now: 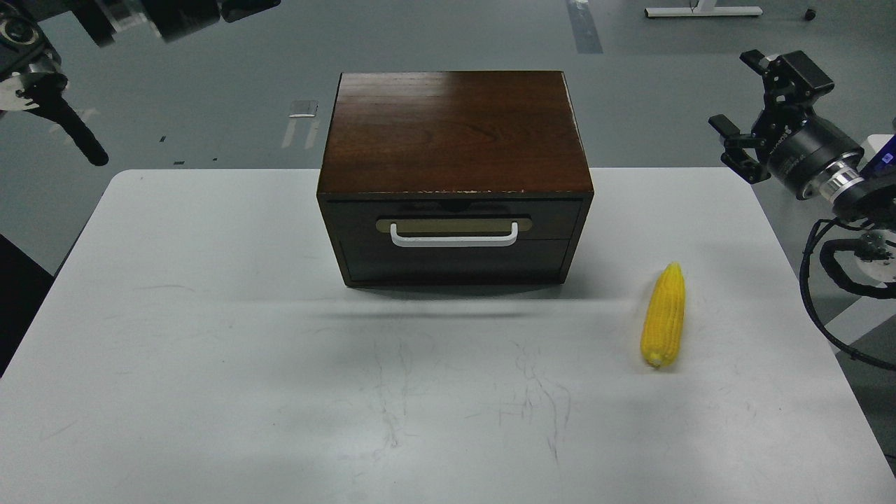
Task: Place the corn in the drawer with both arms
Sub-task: 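Move the left gripper over the box toward the drawer's white handle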
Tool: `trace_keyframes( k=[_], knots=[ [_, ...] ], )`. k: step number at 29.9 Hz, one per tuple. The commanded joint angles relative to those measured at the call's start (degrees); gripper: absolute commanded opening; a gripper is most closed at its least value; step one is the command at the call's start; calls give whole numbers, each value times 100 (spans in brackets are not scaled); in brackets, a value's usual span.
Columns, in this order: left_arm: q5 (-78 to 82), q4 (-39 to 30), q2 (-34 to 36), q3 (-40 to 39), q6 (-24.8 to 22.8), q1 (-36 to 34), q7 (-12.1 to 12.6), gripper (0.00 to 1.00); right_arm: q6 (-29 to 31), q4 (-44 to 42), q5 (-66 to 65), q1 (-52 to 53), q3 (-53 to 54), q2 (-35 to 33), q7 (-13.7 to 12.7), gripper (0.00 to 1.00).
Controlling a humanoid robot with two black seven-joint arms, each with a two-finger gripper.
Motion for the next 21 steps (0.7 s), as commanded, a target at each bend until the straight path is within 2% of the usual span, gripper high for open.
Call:
trace_keyframes(
  k=[1, 3, 6, 8, 10, 15, 21],
  knots=[
    [1667, -570, -35, 20, 3, -296, 0, 98, 1, 1, -1, 9, 6, -1, 2, 100],
    [2563, -921, -52, 203, 3, -462, 0, 98, 1, 1, -1, 9, 6, -1, 11, 100],
    [3690, -1266, -262, 930, 3, -1067, 0, 97, 1, 1, -1, 9, 6, -1, 11, 100],
    [3992, -1266, -403, 1319, 3, -1367, 0, 97, -7, 1, -1, 9, 6, -1, 11, 100],
    [4562, -1258, -588, 2029, 3, -1920, 0, 97, -8, 10, -1, 9, 14, -1, 11, 100],
    [5450, -1187, -1080, 2848, 3, -2510, 0, 97, -16, 10, 8, 9, 23, -1, 20, 100],
    [5716, -1214, -1624, 3964, 3, -3257, 0, 97, -16, 10, 8, 1, 67, -1, 28, 100]
  ],
)
